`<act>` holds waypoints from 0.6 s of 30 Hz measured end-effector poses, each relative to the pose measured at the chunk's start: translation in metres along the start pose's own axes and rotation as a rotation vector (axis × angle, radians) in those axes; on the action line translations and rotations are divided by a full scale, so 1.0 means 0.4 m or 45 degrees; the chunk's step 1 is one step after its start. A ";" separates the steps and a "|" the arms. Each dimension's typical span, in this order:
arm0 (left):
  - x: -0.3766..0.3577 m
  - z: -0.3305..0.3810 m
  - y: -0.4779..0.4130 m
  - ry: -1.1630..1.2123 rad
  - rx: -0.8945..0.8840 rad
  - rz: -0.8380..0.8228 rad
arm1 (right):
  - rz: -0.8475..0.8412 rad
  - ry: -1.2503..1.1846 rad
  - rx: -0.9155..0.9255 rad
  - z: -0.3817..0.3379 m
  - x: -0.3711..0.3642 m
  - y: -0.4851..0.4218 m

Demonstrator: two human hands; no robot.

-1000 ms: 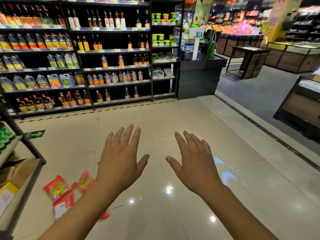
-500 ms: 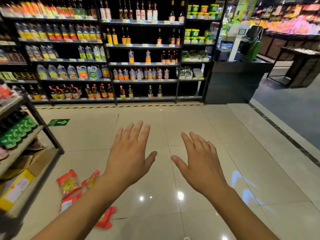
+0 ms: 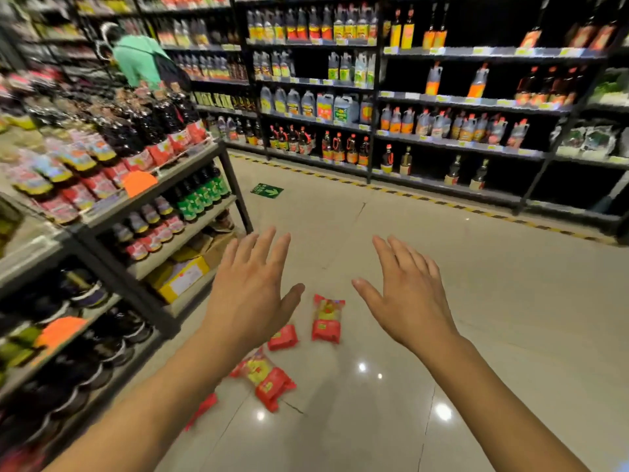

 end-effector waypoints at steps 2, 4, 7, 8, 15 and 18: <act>-0.025 -0.040 -0.018 0.012 0.070 -0.004 | -0.037 -0.043 0.066 -0.017 -0.024 -0.070; -0.044 -0.070 -0.034 0.009 0.120 -0.033 | -0.061 -0.061 0.108 -0.032 -0.046 -0.126; -0.091 -0.142 -0.082 0.004 0.196 -0.043 | -0.112 -0.056 0.176 -0.072 -0.100 -0.242; -0.112 -0.168 -0.103 0.000 0.211 -0.049 | -0.128 -0.045 0.188 -0.085 -0.118 -0.283; -0.306 -0.362 -0.340 0.158 0.249 -0.092 | -0.204 0.111 0.194 -0.137 -0.252 -0.529; -0.395 -0.420 -0.452 0.200 0.225 -0.137 | -0.259 0.168 0.171 -0.146 -0.321 -0.643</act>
Point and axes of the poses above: each hand's wrist, its own y-axis away from the middle knuckle, its own x-axis out of the back of the hand, z = x × y, the point moved 5 cm from there along -y, towards the middle knuckle, and after that the axes turned 9 degrees about -z, right-handed, at the moved point
